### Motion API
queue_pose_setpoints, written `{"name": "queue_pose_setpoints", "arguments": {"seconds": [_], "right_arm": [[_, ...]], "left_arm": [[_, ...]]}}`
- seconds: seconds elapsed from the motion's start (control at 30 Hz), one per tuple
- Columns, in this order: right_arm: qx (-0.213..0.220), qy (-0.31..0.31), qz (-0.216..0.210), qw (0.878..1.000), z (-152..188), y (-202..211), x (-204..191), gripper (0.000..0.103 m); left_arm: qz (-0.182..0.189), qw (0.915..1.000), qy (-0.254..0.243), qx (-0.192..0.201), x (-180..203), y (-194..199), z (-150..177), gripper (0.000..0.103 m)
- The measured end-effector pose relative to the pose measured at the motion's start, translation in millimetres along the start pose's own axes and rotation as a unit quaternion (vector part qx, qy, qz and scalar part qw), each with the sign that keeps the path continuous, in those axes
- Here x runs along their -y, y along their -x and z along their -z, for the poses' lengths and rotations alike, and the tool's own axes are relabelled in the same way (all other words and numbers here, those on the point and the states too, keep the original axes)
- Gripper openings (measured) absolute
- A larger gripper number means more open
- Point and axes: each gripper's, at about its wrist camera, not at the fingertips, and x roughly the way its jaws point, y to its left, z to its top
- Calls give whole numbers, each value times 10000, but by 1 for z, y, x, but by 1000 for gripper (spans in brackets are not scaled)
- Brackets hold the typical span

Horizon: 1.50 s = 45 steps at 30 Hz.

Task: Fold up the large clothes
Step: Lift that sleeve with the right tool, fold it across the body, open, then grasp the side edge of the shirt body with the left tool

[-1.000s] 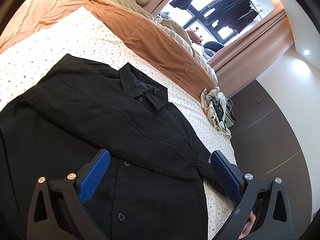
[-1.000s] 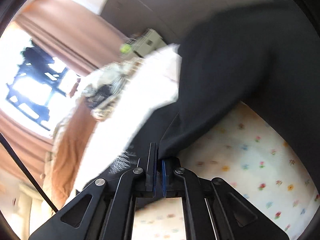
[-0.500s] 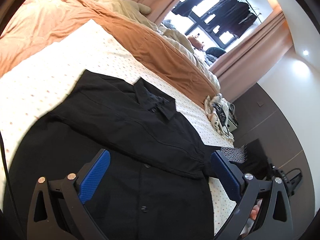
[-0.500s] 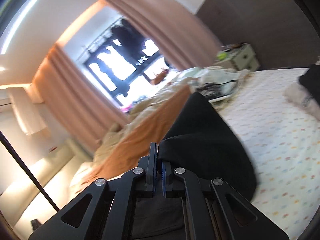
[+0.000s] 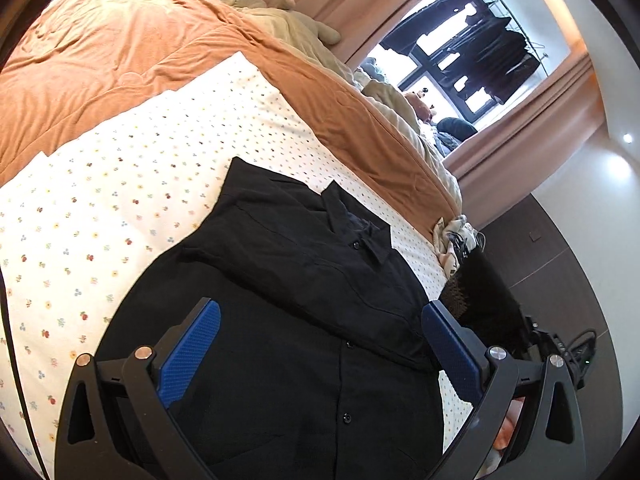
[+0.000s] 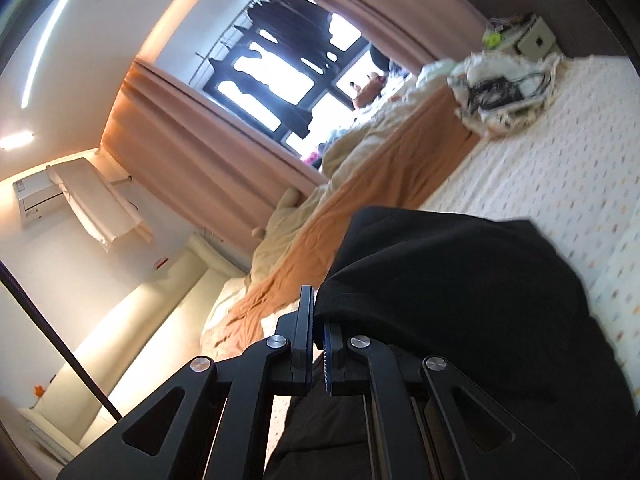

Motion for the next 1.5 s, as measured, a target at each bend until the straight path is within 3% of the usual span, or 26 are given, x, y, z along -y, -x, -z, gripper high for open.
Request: {"name": "queue_pose_setpoints", "arguments": {"seconds": [0.23,0.4,0.5,0.57,0.63,0.93,1.23,1.5], "right_arm": [[-757,-334,400,9958,6,-82,27,1],[-1879,-581,1187,9733,28,-132,50,4],[-2363,-740,1475,9576,37,-141,56,30],[-2459,-872,1469,9541,32,-146,63,71],[-2438,-976,1436,9542,24,-137,59,77],[-2542,-932,1424,9521,-13,-101,66,77],[-1676,-1116,1534,9674,-61,-22,89,77],[-1217,-1678,1561,9657,-73,9,131,77]], "left_arm": [[-218,9997,59,114,-23,15,-13,103],[-246,9986,377,285,-45,35,-21,103],[-221,9984,414,325,-44,36,-20,103],[-229,9987,342,286,-39,33,-19,103],[-221,9991,263,231,-34,30,-16,103],[-1,9998,94,171,-3,18,-5,103],[-19,9994,-331,-62,40,-15,19,103],[93,9944,-986,-373,93,-62,50,103]]}}
